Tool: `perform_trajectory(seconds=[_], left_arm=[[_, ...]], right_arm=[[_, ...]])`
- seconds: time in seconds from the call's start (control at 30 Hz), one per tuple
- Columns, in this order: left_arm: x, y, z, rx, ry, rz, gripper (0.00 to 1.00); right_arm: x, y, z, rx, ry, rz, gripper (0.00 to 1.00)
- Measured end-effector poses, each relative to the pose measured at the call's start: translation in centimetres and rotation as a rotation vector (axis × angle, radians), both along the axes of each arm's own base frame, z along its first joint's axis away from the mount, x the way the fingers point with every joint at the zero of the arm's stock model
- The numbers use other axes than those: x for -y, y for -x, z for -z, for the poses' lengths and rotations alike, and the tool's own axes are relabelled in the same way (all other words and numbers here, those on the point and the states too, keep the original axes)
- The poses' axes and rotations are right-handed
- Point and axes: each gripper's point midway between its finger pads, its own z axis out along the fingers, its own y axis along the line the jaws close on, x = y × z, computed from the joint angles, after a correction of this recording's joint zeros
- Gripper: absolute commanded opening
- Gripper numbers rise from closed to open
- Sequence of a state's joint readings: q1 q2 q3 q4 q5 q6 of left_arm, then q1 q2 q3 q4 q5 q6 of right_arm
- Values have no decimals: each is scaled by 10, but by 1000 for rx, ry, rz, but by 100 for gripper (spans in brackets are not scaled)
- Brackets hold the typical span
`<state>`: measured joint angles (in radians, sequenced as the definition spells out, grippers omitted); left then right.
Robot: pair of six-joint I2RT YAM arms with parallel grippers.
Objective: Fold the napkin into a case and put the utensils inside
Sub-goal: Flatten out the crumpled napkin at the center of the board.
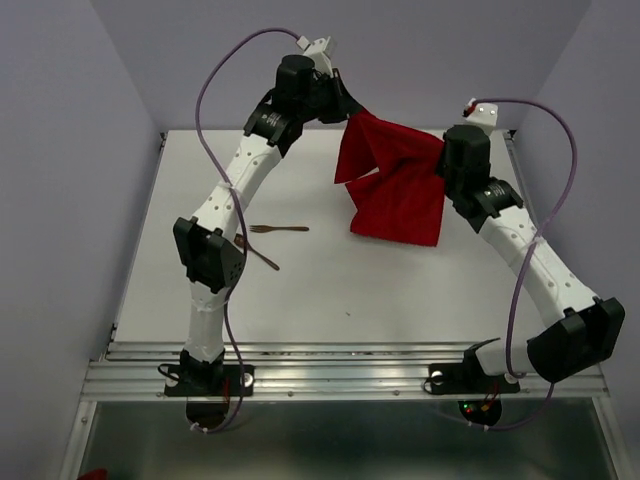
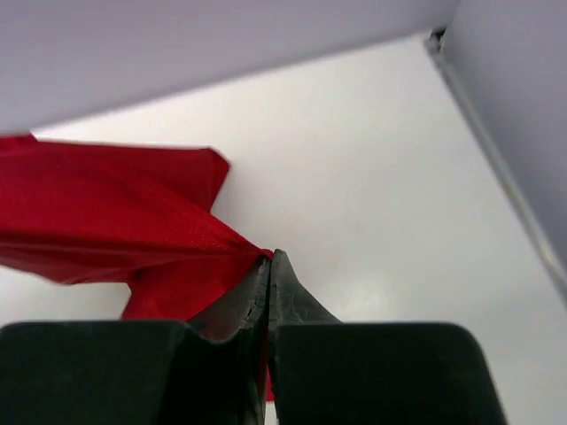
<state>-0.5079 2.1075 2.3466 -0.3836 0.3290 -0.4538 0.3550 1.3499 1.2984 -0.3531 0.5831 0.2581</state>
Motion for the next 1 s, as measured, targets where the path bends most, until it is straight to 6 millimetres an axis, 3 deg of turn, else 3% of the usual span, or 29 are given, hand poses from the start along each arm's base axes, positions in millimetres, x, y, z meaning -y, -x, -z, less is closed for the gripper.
perform_trajectory(seconds=[0.03, 0.13, 0.2, 0.3, 0.37, 0.5, 0.53, 0.6, 0.67, 0.7, 0.73, 0.8, 0.87, 1.0], left_arm=[[-4, -1, -14, 34, 20, -4, 0], [-13, 0, -27, 73, 40, -12, 0], [-16, 5, -27, 75, 40, -4, 0], [-15, 21, -10, 47, 29, 39, 0], [-15, 36, 18, 0, 10, 67, 0], [-23, 71, 94, -141, -42, 107, 0], [-28, 84, 121, -195, -63, 115, 0], [-37, 101, 162, -283, -102, 119, 0], [-48, 115, 195, -340, -145, 103, 0], [-56, 122, 210, -367, -172, 91, 10], [-63, 128, 222, -390, -198, 80, 27], [-73, 133, 234, -420, -239, 64, 67], [-78, 133, 237, -424, -262, 47, 77], [-86, 130, 237, -412, -287, 21, 74]], right_arm=[[3, -2, -18, 39, 12, 11, 1], [9, -2, -67, 145, 43, 26, 1], [10, 7, -77, 173, 48, 11, 1], [11, 26, -66, 167, 28, -16, 1], [10, 43, -39, 126, 0, -38, 1], [-3, 74, 45, -50, -124, -83, 4], [-8, 85, 77, -134, -169, -94, 10], [-15, 97, 106, -204, -223, -97, 16], [-18, 116, 136, -293, -274, -87, 37], [-17, 127, 148, -334, -288, -76, 44], [-15, 135, 156, -362, -301, -62, 58], [-14, 142, 162, -384, -317, -40, 61], [-14, 142, 163, -389, -320, -38, 62], [-16, 137, 172, -429, -309, -21, 60]])
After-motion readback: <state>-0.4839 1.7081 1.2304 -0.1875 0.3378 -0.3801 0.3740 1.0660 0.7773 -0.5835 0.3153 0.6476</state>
